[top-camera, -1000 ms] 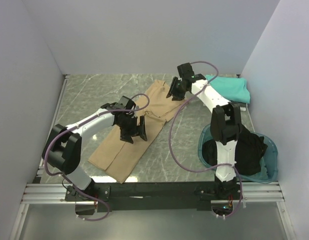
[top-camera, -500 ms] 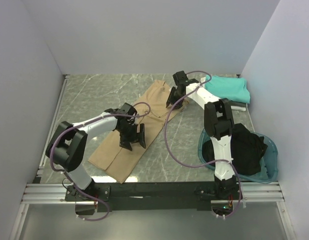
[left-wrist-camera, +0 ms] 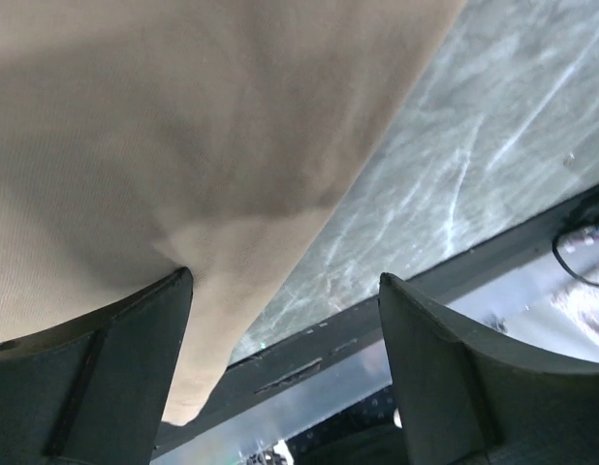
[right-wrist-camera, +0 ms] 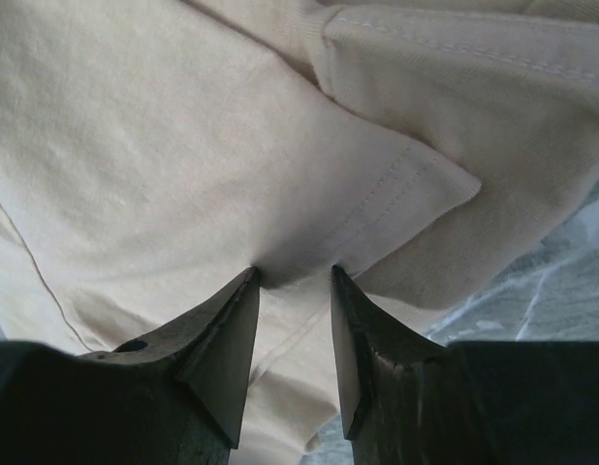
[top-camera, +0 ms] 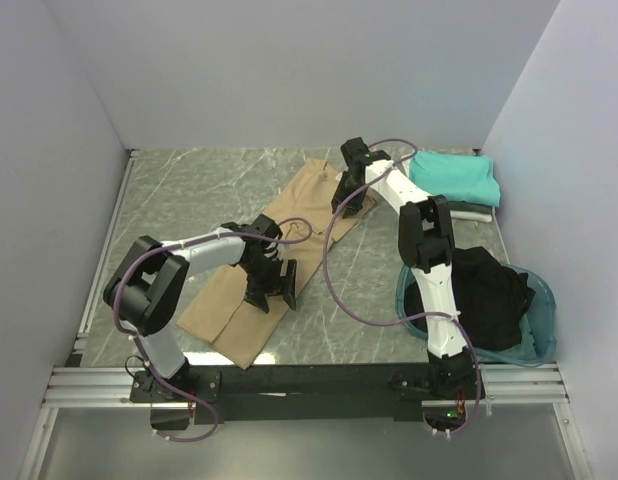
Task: Fold and stack the t-shirts
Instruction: Fold the tshirt
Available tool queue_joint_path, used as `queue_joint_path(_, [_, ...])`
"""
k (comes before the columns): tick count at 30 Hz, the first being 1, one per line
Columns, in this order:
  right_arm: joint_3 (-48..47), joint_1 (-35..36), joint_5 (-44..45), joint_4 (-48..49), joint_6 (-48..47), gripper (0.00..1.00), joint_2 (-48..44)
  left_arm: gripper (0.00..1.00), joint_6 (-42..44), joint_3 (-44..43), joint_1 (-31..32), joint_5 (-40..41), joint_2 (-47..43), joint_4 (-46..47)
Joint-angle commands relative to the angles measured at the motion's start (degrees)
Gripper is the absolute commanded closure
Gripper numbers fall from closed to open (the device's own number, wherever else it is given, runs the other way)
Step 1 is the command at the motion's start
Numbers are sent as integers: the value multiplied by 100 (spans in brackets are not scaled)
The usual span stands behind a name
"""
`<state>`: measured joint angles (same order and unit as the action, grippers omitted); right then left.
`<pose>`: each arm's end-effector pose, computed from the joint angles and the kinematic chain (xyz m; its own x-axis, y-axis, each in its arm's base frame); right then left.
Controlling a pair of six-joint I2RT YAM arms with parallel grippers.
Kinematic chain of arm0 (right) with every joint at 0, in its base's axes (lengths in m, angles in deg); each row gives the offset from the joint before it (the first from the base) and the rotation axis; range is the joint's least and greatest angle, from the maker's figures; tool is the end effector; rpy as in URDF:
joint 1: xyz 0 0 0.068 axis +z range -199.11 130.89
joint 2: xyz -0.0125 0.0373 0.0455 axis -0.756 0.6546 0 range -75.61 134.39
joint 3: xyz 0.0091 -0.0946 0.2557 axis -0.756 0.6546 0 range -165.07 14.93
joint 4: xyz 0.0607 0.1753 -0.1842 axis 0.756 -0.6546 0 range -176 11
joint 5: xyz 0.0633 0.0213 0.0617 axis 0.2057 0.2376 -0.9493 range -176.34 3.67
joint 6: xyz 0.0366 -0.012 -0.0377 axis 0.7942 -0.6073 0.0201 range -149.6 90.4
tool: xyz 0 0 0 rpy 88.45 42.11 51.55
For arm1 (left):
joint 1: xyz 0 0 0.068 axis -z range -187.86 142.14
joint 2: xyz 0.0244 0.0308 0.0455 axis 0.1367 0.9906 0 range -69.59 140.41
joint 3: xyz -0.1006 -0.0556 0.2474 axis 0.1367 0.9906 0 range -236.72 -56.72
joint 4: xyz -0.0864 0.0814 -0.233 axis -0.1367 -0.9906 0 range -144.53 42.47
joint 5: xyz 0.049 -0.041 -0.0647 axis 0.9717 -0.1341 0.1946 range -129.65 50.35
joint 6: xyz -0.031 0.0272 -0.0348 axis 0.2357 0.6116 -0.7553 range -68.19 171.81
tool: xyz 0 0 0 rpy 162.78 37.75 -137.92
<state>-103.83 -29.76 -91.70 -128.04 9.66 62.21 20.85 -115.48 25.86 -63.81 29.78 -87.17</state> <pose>0.4778 0.1714 0.1659 -0.9074 0.3491 -0.2339 0.2731 0.9130 0.3032 0.2464 -0.1821 0.1551 -0.9932 0.0986 0.0623 0.0621 0.8992 -0.4330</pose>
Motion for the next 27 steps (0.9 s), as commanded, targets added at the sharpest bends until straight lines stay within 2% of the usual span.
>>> queue_joint_path(1, [-366,-19,273,-308,37,57,377,16,196,76,100,-430,179,122])
queue_joint_path(13, [-1210,-151,115,-501,107,63,869,16,-190,-662,311,-1152,987,580])
queue_joint_path(20, [-1659,-195,167,-616,55,63,1036,16,-367,-1093,548,-1556,1383,773])
queue_joint_path(27, [-1668,-256,133,-502,-50,61,1010,16,-499,-1357,777,-1864,1620,1028])
